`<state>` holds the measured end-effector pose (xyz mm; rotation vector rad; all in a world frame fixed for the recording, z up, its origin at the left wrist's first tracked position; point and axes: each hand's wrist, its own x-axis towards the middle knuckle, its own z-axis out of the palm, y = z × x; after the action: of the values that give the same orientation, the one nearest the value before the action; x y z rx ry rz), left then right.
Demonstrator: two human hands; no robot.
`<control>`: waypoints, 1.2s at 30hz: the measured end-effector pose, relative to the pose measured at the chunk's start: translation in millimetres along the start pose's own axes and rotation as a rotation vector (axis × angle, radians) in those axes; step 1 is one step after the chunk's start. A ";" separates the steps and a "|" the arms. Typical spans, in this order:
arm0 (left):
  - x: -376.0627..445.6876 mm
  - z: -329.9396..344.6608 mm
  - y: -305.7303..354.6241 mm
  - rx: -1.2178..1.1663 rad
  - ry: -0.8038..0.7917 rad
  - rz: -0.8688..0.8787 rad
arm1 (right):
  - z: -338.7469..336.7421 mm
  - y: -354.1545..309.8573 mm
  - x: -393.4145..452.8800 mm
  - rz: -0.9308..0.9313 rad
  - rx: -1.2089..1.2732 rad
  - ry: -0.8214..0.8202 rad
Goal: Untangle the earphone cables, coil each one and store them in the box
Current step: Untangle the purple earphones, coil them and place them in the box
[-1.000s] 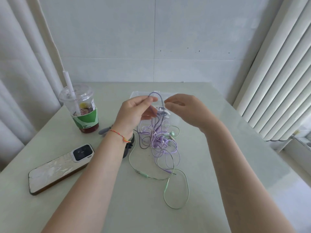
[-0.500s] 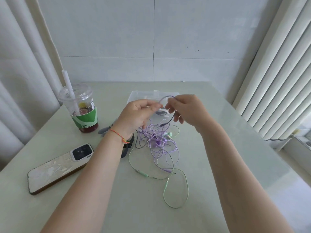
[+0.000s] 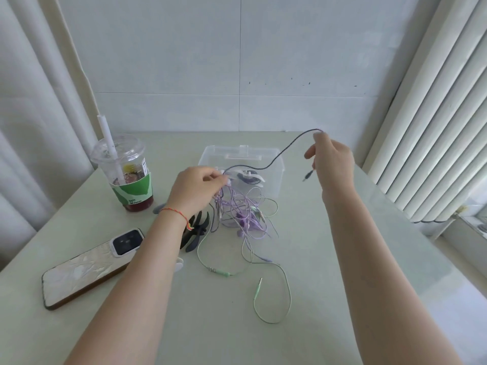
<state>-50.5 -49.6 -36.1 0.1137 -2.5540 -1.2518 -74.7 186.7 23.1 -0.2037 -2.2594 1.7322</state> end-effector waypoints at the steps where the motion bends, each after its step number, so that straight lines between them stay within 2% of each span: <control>1: 0.3 0.1 1.8 -0.044 0.039 0.005 | 0.4 3.0 2.8 -0.002 -0.064 -0.022; 4: -1.1 0.7 8.2 -0.088 0.077 0.037 | 3.3 10.2 8.0 0.009 -0.262 -0.096; 8: -3.2 6.9 13.0 -0.177 0.019 0.067 | 12.9 13.0 6.4 -0.040 -0.446 -0.205; 11: -7.1 12.2 19.8 -0.247 -0.095 0.086 | 19.2 8.9 -0.5 -0.294 -0.390 -0.244; 13: -9.8 15.1 24.8 -0.315 -0.187 0.082 | 23.1 4.7 -9.4 -0.438 -0.369 -0.384; 15: -11.6 16.6 28.6 -0.348 -0.224 0.089 | 28.0 2.4 -17.9 -0.460 -0.370 -0.583; 17: -12.7 16.1 31.5 -0.353 -0.211 0.096 | 32.2 3.9 -20.7 -0.453 -0.395 -0.685; 20: -14.6 13.3 35.4 -0.401 -0.119 0.072 | 32.6 4.4 -18.6 -0.445 -0.437 -0.650; 25: -12.2 6.0 40.8 -0.448 0.152 0.108 | 27.1 1.1 -17.6 -0.420 -0.527 -0.601; 28: -13.7 -1.3 44.4 -0.643 0.129 0.088 | 26.7 2.6 -17.1 -0.369 -0.580 -0.551; 31: -9.7 2.1 36.6 -0.482 0.135 0.106 | 27.4 0.8 -16.1 -0.332 -0.489 -0.473; 34: -4.2 8.8 24.7 -0.311 0.127 0.079 | 27.7 -5.1 -17.2 -0.275 -0.270 -0.428; 36: -3.6 10.3 24.5 -0.339 0.099 0.032 | 28.0 -6.9 -17.7 -0.258 -0.189 -0.416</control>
<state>-48.7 -25.9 -23.6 0.0596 -2.2160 -1.6011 -66.2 154.1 20.6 0.4328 -2.5964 1.5357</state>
